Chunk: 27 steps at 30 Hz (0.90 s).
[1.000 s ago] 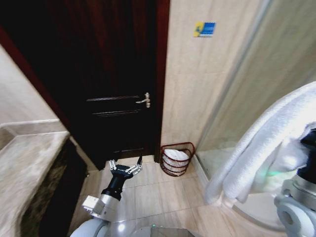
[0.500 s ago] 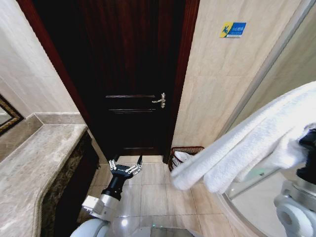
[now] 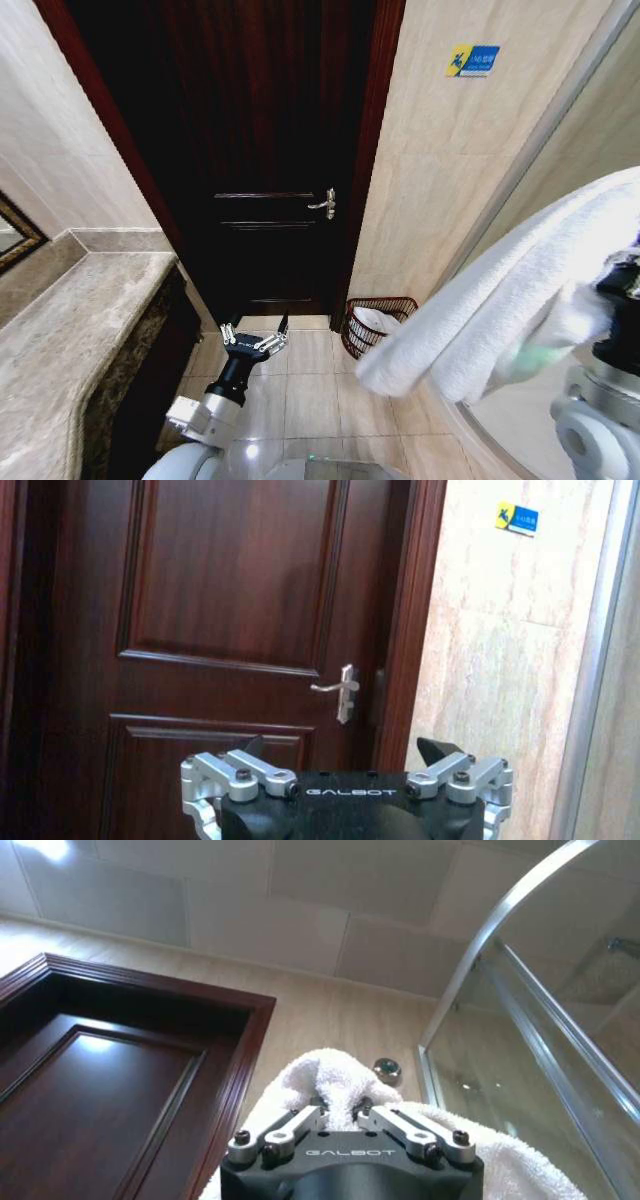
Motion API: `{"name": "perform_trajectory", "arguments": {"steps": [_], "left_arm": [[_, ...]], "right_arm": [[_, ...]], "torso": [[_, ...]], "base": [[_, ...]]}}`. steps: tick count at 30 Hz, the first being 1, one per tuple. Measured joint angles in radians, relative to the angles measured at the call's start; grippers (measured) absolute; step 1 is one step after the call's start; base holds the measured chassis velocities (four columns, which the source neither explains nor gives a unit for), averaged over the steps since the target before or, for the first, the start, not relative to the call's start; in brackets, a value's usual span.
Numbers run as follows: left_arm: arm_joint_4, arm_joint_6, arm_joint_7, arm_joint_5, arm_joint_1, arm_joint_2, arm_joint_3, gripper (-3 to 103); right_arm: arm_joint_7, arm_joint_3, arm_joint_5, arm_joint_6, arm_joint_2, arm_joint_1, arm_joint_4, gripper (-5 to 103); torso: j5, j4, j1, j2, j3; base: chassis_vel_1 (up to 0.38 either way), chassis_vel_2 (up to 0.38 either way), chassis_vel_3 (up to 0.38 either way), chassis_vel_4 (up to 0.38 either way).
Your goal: Discard the used towel into the hamper.
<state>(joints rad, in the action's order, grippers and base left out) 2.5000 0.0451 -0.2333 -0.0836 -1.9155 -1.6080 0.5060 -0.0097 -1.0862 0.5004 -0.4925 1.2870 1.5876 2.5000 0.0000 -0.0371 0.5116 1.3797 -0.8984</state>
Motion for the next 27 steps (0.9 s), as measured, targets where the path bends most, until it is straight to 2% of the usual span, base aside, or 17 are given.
{"name": "perform_trajectory", "arguments": {"steps": [16,27], "left_arm": [[0.0,0.0,0.0,0.0,0.0,0.0,0.0,100],[0.0,0.0,0.0,0.0,0.0,0.0,0.0,100]], "right_arm": [[0.0,-0.001,0.005,-0.008,0.001,0.0,0.0,9],[-0.008,-0.004,0.011,-0.01,-0.003,0.001,0.0,9]], "torso": [[0.0,0.0,0.0,0.0,0.0],[0.0001,0.0,0.0,0.0,0.0]], "base": [[-0.021,0.024,0.017,-0.027],[-0.085,0.067,0.068,-0.074]]}}
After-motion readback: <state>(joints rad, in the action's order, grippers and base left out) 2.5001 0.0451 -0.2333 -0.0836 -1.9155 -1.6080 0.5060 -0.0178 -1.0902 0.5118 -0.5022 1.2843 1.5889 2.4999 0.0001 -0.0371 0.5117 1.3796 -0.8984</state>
